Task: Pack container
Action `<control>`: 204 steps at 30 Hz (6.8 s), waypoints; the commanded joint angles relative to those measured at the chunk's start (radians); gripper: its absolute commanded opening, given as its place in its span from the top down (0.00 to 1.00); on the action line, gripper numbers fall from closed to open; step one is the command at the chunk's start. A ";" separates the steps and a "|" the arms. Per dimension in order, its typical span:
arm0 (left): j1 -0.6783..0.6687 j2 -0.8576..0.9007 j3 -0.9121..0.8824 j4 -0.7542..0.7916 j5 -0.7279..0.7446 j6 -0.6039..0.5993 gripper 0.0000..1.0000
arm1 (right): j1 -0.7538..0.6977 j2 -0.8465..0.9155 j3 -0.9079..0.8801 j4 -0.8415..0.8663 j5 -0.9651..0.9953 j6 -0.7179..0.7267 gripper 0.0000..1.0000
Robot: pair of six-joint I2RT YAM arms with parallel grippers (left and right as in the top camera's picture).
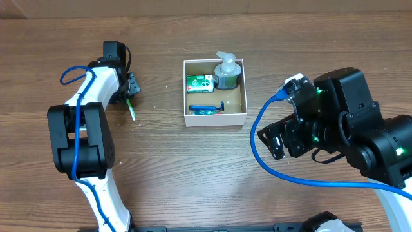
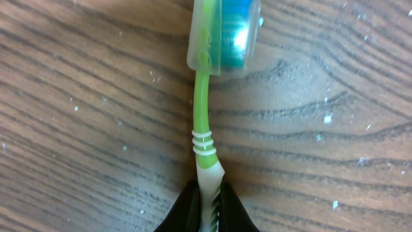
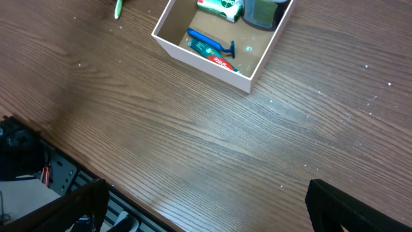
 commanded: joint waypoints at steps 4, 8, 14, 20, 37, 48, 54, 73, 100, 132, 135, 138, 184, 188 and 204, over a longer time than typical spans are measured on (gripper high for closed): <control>0.000 -0.124 0.002 -0.022 0.008 0.017 0.96 | -0.003 -0.006 -0.001 0.007 0.007 0.008 0.00; -0.009 -0.224 0.002 -0.036 0.009 0.049 0.96 | -0.003 -0.006 -0.001 0.006 0.007 0.008 0.00; -0.047 -0.355 0.002 -0.051 0.054 0.127 0.96 | -0.003 -0.006 -0.001 0.006 0.007 0.008 0.00; -0.130 -0.450 0.002 -0.042 0.106 0.248 0.96 | -0.003 -0.006 -0.001 0.007 0.007 0.008 0.00; -0.435 -0.517 0.002 -0.011 0.498 1.158 0.96 | -0.003 -0.006 -0.001 0.007 0.007 0.008 0.00; -0.513 -0.435 0.002 -0.060 0.497 1.537 0.96 | -0.003 -0.006 -0.001 0.006 0.007 0.008 0.00; -0.513 -0.351 0.002 -0.083 0.493 1.552 0.96 | -0.003 -0.006 -0.001 0.007 0.007 0.008 0.00; -0.513 -0.291 0.002 -0.089 0.489 1.536 0.00 | -0.003 -0.006 -0.001 0.007 0.007 0.008 0.00; -0.509 -0.749 0.034 -0.116 0.494 0.666 0.00 | -0.003 -0.006 -0.001 0.006 0.007 0.008 0.00; -0.299 -1.467 -0.480 -0.007 0.241 0.449 0.00 | -0.003 -0.006 -0.001 0.006 0.007 0.008 0.00; -0.219 -1.630 -0.620 0.015 0.242 0.400 0.00 | -0.003 -0.006 -0.001 0.006 0.007 0.008 0.00; -0.163 -1.735 -0.721 0.014 0.242 0.356 0.00 | -0.003 -0.006 -0.001 0.007 0.007 0.008 0.00; -0.071 -2.130 -1.384 0.301 0.265 0.250 0.00 | -0.003 -0.006 -0.001 0.007 0.007 0.008 0.00; -0.071 -2.130 -1.384 0.301 0.265 0.250 0.00 | -0.003 -0.006 -0.001 0.006 0.007 0.008 0.00; -0.071 -2.130 -1.384 0.301 0.265 0.250 0.00 | -0.003 -0.006 -0.001 0.007 0.007 0.008 0.00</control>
